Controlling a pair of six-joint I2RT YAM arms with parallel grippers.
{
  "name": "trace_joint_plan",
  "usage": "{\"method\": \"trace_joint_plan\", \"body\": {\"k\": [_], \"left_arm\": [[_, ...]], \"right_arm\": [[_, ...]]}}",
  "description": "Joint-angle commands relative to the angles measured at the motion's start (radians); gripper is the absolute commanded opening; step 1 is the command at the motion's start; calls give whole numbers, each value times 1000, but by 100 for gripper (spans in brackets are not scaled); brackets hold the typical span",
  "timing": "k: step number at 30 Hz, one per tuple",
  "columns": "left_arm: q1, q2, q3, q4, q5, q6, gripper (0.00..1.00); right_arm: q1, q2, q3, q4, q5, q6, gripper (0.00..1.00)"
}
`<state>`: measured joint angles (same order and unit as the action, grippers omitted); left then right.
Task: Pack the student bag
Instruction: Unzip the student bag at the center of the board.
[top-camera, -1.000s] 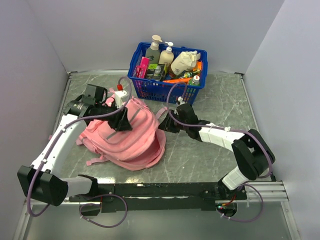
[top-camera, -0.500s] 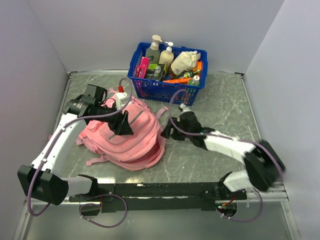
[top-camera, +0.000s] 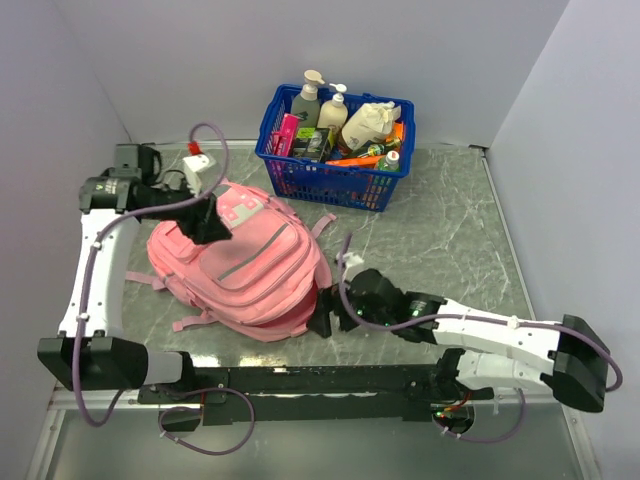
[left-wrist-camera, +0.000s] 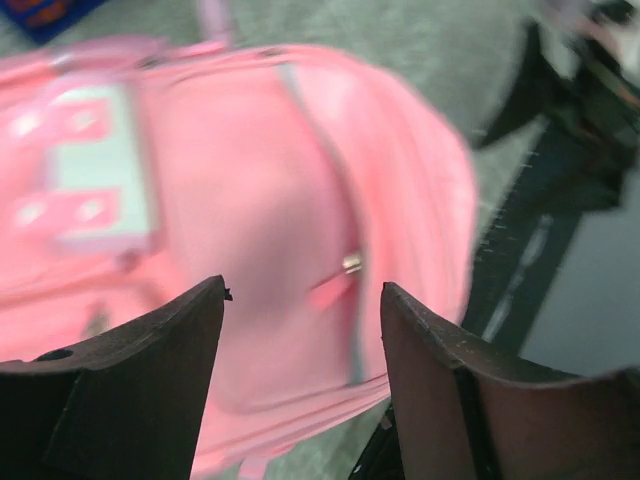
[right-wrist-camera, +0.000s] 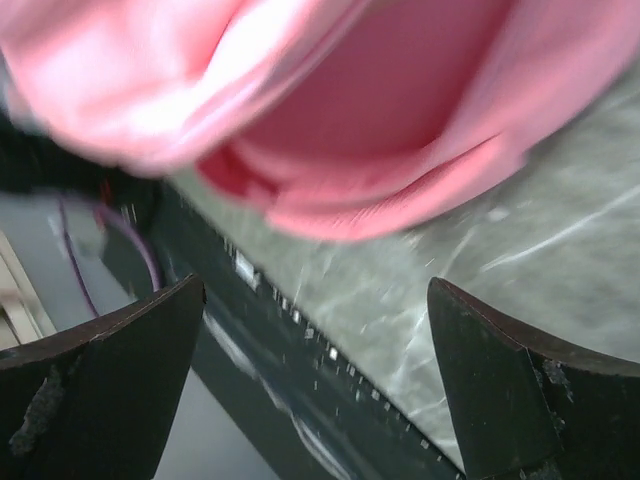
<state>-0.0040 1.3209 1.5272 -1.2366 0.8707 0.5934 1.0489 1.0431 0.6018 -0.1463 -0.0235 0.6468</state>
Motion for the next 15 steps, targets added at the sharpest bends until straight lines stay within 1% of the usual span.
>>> {"method": "trace_joint_plan", "body": {"k": [1, 2, 3, 4, 5, 7, 10, 11, 12, 13, 15], "left_arm": [[136, 26, -30, -3, -83, 62, 67], [175, 15, -57, 64, -111, 46, 67], [197, 8, -83, 92, -130, 48, 67], [214, -2, -143, 120, -169, 49, 68], [246, -14, -171, 149, -183, 60, 68], [272, -18, -237, 161, -211, 108, 69], [335, -22, -297, 221, -210, 128, 68], [370, -26, -309, 242, -188, 125, 68], [386, -26, -321, 274, -177, 120, 68], [397, -23, -343, 282, -170, 123, 67], [403, -14, -370, 298, -161, 121, 65]], "right_arm": [[59, 122, 56, -58, 72, -59, 100], [66, 145, 64, -58, 83, -46, 100], [69, 164, 70, -56, 118, -36, 100], [69, 196, 81, -46, 126, -27, 100], [69, 208, 85, -35, 134, -19, 100], [69, 254, 107, -22, 160, -3, 100], [72, 278, 98, 68, 139, -1, 100], [76, 282, 90, 136, 134, -19, 100], [83, 290, 82, 157, 129, -27, 100], [83, 319, 88, 171, 123, -32, 100], [83, 362, 114, 122, 126, -23, 100]]}}
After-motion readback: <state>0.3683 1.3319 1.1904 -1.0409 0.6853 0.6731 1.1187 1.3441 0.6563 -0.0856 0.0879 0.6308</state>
